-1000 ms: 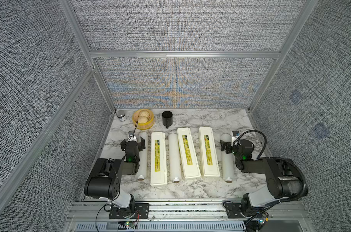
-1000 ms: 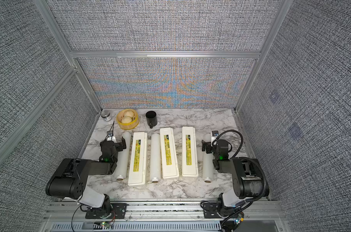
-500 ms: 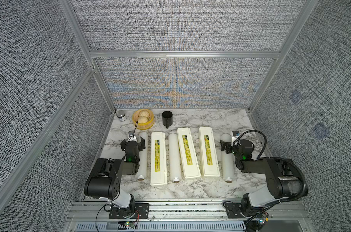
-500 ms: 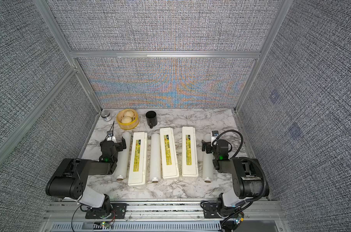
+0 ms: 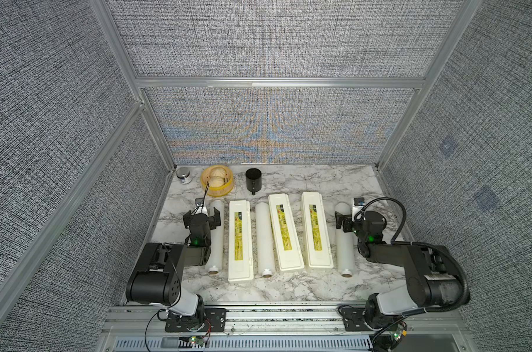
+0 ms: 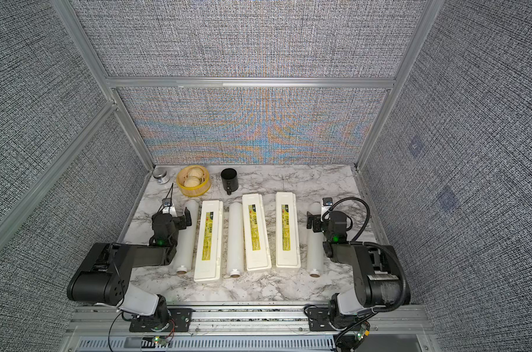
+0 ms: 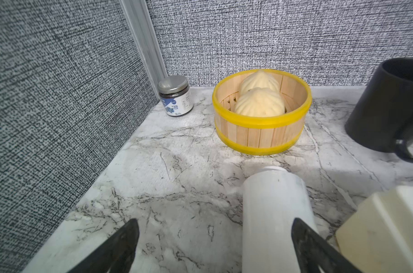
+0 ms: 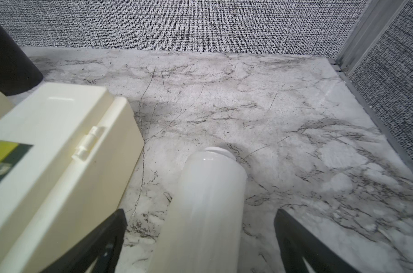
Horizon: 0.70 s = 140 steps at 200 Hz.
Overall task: Put plastic wrap rolls into dispensers
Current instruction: Pick up the plastic wrap cutting box from the center of the board.
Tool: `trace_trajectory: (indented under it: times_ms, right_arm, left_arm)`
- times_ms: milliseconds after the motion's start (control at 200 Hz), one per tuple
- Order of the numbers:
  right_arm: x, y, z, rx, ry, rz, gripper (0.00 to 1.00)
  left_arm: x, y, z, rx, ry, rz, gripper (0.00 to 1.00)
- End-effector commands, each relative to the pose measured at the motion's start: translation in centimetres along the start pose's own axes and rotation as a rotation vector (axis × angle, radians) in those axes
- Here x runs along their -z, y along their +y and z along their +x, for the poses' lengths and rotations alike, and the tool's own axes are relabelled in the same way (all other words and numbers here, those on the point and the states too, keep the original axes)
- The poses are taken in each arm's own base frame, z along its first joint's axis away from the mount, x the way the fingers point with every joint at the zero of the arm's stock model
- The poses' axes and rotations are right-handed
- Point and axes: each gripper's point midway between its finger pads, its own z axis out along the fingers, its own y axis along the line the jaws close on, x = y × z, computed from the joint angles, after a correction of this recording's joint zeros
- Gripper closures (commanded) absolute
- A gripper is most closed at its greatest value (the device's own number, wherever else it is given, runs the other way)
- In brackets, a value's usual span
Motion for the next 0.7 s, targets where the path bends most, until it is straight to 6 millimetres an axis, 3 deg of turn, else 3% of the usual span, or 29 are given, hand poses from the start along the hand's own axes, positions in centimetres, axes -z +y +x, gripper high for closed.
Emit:
trace_trajectory:
  times_ms: [0,90,145,265,400,500,580,696]
  right_arm:
    - [1.2,0.2,-2.1,-0.028,0.056,-0.007,0.01]
    - [1.9,1.3,-4.5,-0.081,0.105,-0.048,0.01]
    - [2.2,2.5,-4.3,-0.090,0.188,-0.073,0.01]
    - [3.0,5.9,-4.4,-0.082,0.340,-0.118,0.01]
    - [4.4,10.7,-3.1,-0.067,0.482,-0.202,0.01]
    - [5.7,12.9,-2.3,-0.067,0.570,-0.212,0.01]
    - [6.8,13.7,-1.0,-0.062,0.635,-0.190,0.01]
    - [8.0,13.3,1.1,-0.093,0.721,-0.110,0.01]
  left_arm:
    - [0.2,0.6,-1.3,-0.010,0.042,-0.032,0.01]
    - [0.8,1.0,-2.9,0.001,0.076,-0.052,0.00]
    - [1.3,1.1,-4.1,0.070,0.098,-0.051,0.01]
    - [2.0,-2.0,-5.8,0.166,0.140,0.131,0.01]
    - [3.2,-5.0,-5.0,0.340,0.221,0.293,0.01]
    - [4.3,-6.4,-4.0,0.458,0.263,0.372,0.00]
    - [5.1,-7.0,-3.2,0.500,0.279,0.399,0.00]
    - [6.2,-7.5,-2.5,0.506,0.289,0.418,0.00]
